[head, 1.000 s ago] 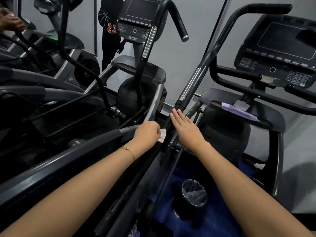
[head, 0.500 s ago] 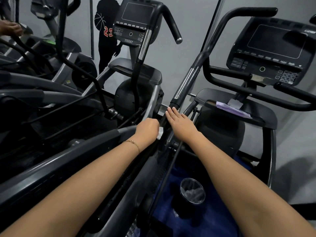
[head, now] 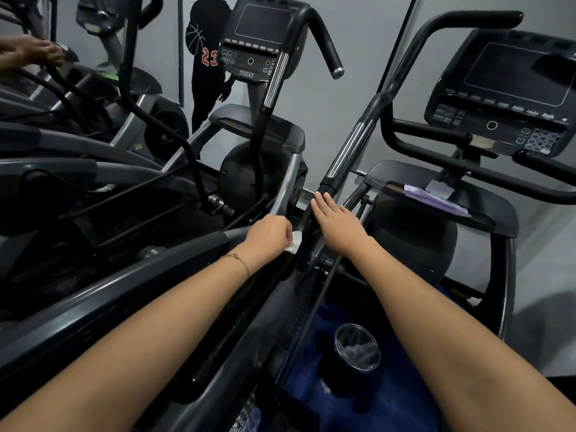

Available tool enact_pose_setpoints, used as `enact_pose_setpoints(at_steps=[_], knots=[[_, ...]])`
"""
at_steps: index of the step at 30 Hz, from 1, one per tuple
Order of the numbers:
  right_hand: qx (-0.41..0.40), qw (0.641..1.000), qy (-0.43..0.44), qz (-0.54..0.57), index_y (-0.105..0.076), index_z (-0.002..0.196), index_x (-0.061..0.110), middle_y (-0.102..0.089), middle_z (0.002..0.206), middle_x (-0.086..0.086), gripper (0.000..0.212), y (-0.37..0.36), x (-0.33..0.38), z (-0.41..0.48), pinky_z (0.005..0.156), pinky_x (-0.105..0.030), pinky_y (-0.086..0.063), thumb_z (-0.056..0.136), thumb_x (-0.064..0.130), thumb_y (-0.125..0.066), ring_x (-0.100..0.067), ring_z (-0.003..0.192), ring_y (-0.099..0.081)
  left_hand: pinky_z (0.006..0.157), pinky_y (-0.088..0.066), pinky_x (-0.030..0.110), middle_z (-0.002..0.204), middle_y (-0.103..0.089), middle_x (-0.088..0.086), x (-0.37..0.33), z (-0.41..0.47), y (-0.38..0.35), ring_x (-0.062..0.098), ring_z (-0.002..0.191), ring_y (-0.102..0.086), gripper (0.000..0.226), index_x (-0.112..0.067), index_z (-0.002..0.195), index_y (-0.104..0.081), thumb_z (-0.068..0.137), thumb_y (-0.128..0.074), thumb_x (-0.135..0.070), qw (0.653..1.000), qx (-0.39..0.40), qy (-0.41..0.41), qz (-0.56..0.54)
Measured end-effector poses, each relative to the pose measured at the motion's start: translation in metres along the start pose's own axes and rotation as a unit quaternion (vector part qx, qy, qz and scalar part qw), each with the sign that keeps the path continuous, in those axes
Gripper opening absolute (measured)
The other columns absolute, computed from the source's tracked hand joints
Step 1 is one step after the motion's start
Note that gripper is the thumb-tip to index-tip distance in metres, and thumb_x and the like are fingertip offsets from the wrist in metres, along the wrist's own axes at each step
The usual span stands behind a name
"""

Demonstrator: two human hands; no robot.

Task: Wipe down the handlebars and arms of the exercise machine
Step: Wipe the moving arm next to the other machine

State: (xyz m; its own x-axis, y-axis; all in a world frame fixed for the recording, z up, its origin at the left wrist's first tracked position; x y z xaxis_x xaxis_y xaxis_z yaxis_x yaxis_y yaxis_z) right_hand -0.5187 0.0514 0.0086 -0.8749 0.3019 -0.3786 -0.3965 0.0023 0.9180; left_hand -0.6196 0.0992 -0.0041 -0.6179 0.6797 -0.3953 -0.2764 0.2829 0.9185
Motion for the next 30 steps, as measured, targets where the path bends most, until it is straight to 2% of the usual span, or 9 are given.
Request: enact_pose_setpoints(at_steps=[2,7,9,11,14,19,23,25,30], knots=[[-0.001,1.0,-0.001,0.004,0.007,0.148,0.008,0.013,0.156,-0.008,0.066,-0.001,0.0,-0.001,0.118,-0.038,-0.012,0.094,0.0,-0.03,-0.021,0.144,0.008,0.086,-0.051,0.033,0.114,-0.065,0.005,0.003,-0.005,-0.001,0.025,0.105,-0.061,0.022,-0.018,0.106,-0.069,0.091,-0.054,-0.018,1.0,0.0,-0.011,-0.002],[0.0,1.0,0.002,0.017,0.004,0.149,0.009,0.012,0.156,-0.007,0.067,0.003,0.001,-0.001,0.118,-0.037,-0.009,0.093,0.0,-0.032,-0.021,0.145,0.007,0.083,-0.049,0.03,0.114,-0.065,0.005,0.002,-0.009,0.001,0.025,0.104,-0.061,0.023,-0.019,0.106,-0.07,0.091,-0.053,-0.016,1.0,-0.011,-0.014,-0.024],[-0.041,0.997,-0.003,0.067,-0.001,0.149,0.01,0.008,0.157,-0.006,0.07,0.01,0.004,-0.004,0.118,-0.035,-0.007,0.09,-0.003,-0.036,-0.02,0.145,0.004,0.079,-0.049,0.029,0.108,-0.067,0.006,0.001,-0.01,0.005,0.024,0.099,-0.063,0.022,-0.017,0.1,-0.071,0.091,-0.052,-0.013,0.998,-0.037,-0.024,-0.047],[-0.094,0.987,-0.002,0.134,-0.01,0.149,0.009,0.0,0.157,-0.007,0.072,0.01,0.014,-0.015,0.119,-0.034,-0.009,0.085,-0.007,-0.039,-0.02,0.145,-0.003,0.084,-0.052,0.033,0.105,-0.068,0.007,0.003,-0.011,0.003,0.024,0.097,-0.064,0.02,-0.016,0.097,-0.072,0.09,-0.054,-0.013,0.997,-0.034,-0.035,-0.053],[-0.075,0.982,0.054,0.164,-0.018,0.147,0.01,-0.009,0.156,-0.005,0.069,-0.013,0.041,-0.033,0.118,-0.031,-0.011,0.085,-0.009,-0.04,-0.018,0.145,-0.007,0.087,-0.052,0.036,0.101,-0.069,0.004,0.005,-0.012,0.0,0.022,0.097,-0.064,0.016,-0.016,0.094,-0.073,0.089,-0.057,-0.016,0.997,-0.022,-0.054,-0.044],[-0.083,0.98,0.051,0.173,-0.026,0.146,0.015,-0.02,0.154,0.0,0.07,-0.017,0.038,-0.03,0.115,-0.029,-0.021,0.083,-0.011,-0.041,-0.015,0.144,-0.015,0.076,-0.047,0.029,0.103,-0.068,0.007,0.002,-0.006,0.003,0.025,0.096,-0.063,0.022,-0.017,0.098,-0.072,0.09,-0.052,-0.015,0.997,-0.042,-0.036,-0.052],[-0.09,0.979,0.041,0.178,-0.024,0.147,0.015,-0.018,0.155,0.002,0.069,-0.014,0.039,-0.035,0.108,-0.023,-0.026,0.085,-0.011,-0.039,-0.013,0.143,-0.015,0.08,-0.05,0.03,0.1,-0.069,0.005,0.003,-0.006,0.003,0.022,0.096,-0.064,0.016,-0.016,0.093,-0.071,0.088,-0.056,-0.016,0.996,-0.03,-0.055,-0.061],[-0.097,0.977,0.042,0.186,-0.024,0.146,0.013,-0.018,0.155,-0.001,0.069,-0.015,0.041,-0.037,0.109,-0.025,-0.026,0.084,-0.013,-0.039,-0.016,0.143,-0.016,0.082,-0.051,0.032,0.099,-0.068,0.003,0.005,-0.011,0.002,0.021,0.095,-0.064,0.015,-0.015,0.093,-0.071,0.088,-0.057,-0.017,0.996,-0.03,-0.065,-0.047],[-0.087,0.978,0.045,0.184,-0.017,0.148,0.013,-0.011,0.156,0.0,0.072,-0.015,0.041,-0.039,0.11,-0.021,-0.023,0.084,-0.014,-0.04,-0.014,0.144,-0.01,0.077,-0.051,0.031,0.095,-0.069,0.005,0.01,-0.016,0.005,0.021,0.091,-0.064,0.015,-0.014,0.091,-0.071,0.088,-0.057,-0.015,0.992,-0.052,-0.062,-0.094]])
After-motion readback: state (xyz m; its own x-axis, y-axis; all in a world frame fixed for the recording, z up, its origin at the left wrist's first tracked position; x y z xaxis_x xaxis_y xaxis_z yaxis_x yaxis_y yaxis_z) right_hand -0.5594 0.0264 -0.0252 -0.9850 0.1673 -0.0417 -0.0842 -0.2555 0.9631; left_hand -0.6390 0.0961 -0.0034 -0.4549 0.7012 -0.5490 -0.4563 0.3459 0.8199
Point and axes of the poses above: each hand's wrist, its own z-axis towards the middle knuckle, its own y-axis out of the back of the hand, x = y × z, the point moved 10 cm from there along z, towards the middle knuckle
